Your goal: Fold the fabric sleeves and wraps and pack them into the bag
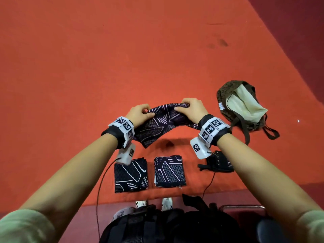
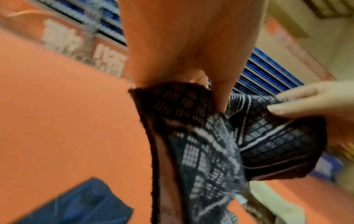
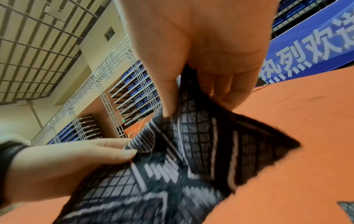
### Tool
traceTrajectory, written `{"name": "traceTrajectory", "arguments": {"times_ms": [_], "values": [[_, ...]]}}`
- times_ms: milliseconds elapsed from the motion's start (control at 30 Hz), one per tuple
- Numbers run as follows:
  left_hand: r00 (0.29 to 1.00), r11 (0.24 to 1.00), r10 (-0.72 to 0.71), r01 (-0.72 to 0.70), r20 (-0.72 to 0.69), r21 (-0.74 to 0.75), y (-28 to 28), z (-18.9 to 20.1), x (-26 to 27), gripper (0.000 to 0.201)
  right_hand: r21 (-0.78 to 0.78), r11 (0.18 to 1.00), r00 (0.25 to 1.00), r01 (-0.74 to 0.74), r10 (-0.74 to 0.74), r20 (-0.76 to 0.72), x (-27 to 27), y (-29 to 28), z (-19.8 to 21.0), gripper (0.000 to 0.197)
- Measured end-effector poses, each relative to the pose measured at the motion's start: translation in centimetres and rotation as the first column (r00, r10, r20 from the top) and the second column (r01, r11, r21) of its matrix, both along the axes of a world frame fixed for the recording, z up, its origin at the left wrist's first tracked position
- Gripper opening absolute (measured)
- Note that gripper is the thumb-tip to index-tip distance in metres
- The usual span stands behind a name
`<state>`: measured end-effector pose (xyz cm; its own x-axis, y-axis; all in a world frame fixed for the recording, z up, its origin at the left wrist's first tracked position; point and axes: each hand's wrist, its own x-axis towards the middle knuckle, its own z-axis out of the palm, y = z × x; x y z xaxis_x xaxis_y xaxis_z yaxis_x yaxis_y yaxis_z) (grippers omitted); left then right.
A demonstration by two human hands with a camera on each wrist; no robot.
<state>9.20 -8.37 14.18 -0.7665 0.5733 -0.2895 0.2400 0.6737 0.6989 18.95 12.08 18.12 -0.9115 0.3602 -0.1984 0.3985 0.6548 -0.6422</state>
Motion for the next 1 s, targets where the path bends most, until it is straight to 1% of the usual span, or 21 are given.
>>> {"name": "traceTrajectory", "arguments": {"times_ms": [67, 167, 200, 233, 300, 333, 400, 500, 533, 567, 600, 633, 667, 700, 767, 833, 867, 900, 933, 967, 1000], "values": [[0.988, 0.991, 0.117, -0.124, 0.101, 0.056, 0.4, -0.5, 0.0, 0.017, -0.03, 1.0, 0.998, 0.001, -0.003, -0.069, 0.4, -0.9, -0.1, 0.018], [0.938, 0.958, 0.239, -0.27, 0.25, 0.098, 1.1, -1.1, 0.5, 0.022, -0.065, 0.996, 0.995, -0.065, 0.06, -0.079, 1.0, -2.8, -0.4, 0.017], [0.896, 0.925, 0.272, -0.344, 0.35, 0.16, 1.3, -1.0, 0.9, 0.018, -0.051, 0.994, 0.993, -0.093, 0.089, -0.079, 1.1, -3.5, -0.6, 0.017], [0.835, 0.87, 0.291, -0.434, 0.467, 0.233, 1.5, -1.0, 1.3, 0.018, -0.016, 0.992, 0.989, -0.128, 0.127, -0.078, 1.2, -4.1, -0.9, 0.018], [0.689, 0.744, 0.267, -0.592, 0.674, 0.31, 1.8, -0.9, 2.0, 0.024, 0.044, 0.979, 0.978, -0.199, 0.201, -0.057, 1.3, -5.2, -1.6, 0.021], [0.634, 0.699, 0.229, -0.635, 0.738, 0.329, 1.8, -0.8, 2.3, 0.027, 0.047, 0.973, 0.973, -0.226, 0.228, -0.039, 1.3, -5.5, -2.1, 0.023], [0.574, 0.655, 0.165, -0.672, 0.802, 0.346, 1.8, -0.5, 2.6, 0.029, 0.006, 0.965, 0.965, -0.263, 0.263, -0.016, 1.4, -5.9, -2.7, 0.024], [0.511, 0.619, 0.105, -0.705, 0.853, 0.346, 1.3, -0.5, 2.8, 0.029, -0.059, 0.957, 0.959, -0.284, 0.282, -0.031, 1.7, -6.0, -2.7, 0.028], [0.505, 0.612, 0.081, -0.706, 0.859, 0.357, 1.1, -0.6, 2.9, 0.03, -0.096, 0.95, 0.955, -0.298, 0.297, -0.026, 1.7, -6.0, -2.5, 0.03], [0.532, 0.624, 0.071, -0.684, 0.844, 0.379, 1.1, -0.8, 2.9, 0.03, -0.163, 0.936, 0.949, -0.313, 0.314, -0.019, 1.8, -5.9, -2.3, 0.031], [0.583, 0.641, 0.061, -0.645, 0.81, 0.416, 1.1, -1.0, 3.2, 0.029, -0.254, 0.914, 0.946, -0.316, 0.325, -0.006, 1.9, -6.0, -2.1, 0.031], [0.644, 0.658, 0.069, -0.603, 0.762, 0.451, 1.1, -1.3, 3.4, 0.021, -0.356, 0.887, 0.947, -0.296, 0.321, 0.012, 2.0, -6.1, -1.9, 0.031], [0.677, 0.668, 0.093, -0.586, 0.73, 0.459, 1.2, -1.6, 3.5, 0.01, -0.411, 0.877, 0.96, -0.25, 0.28, 0.013, 2.0, -6.0, -1.7, 0.03], [0.681, 0.664, 0.128, -0.599, 0.721, 0.448, 1.1, -1.8, 3.6, 0.008, -0.398, 0.898, 0.98, -0.187, 0.199, -0.011, 1.7, -5.6, -1.9, 0.029], [0.655, 0.633, 0.132, -0.633, 0.744, 0.445, 1.0, -2.0, 3.4, 0.017, -0.212, 0.977, 0.997, -0.005, -0.01, -0.07, 1.0, -4.1, -2.9, 0.029], [0.628, 0.59, 0.087, -0.658, 0.774, 0.467, 0.7, -1.8, 3.1, 0.019, -0.097, 0.978, 0.98, 0.183, -0.189, -0.055, 0.6, -2.4, -3.6, 0.033], [0.616, 0.578, 0.06, -0.663, 0.786, 0.476, 0.6, -1.8, 2.9, 0.02, -0.141, 0.959, 0.969, 0.246, -0.246, 0.012, 0.5, -1.7, -3.9, 0.034], [0.613, 0.577, 0.047, -0.661, 0.788, 0.48, 0.4, -1.7, 2.7, 0.02, -0.266, 0.92, 0.958, 0.288, -0.274, 0.09, 0.5, -1.2, -4.1, 0.035], [0.614, 0.575, 0.031, -0.656, 0.789, 0.488, 0.3, -1.5, 2.5, 0.019, -0.429, 0.843, 0.945, 0.325, -0.278, 0.17, 0.6, -1.0, -4.2, 0.037], [0.62, 0.579, 0.02, -0.647, 0.785, 0.496, 0.3, -1.4, 2.5, 0.019, -0.584, 0.73, 0.934, 0.356, -0.275, 0.227, 0.7, -1.1, -4.2, 0.035], [0.617, 0.582, 0.014, -0.645, 0.787, 0.495, 0.3, -1.5, 2.4, 0.018, -0.69, 0.624, 0.93, 0.367, -0.264, 0.256, 0.8, -1.2, -4.0, 0.031]]}}
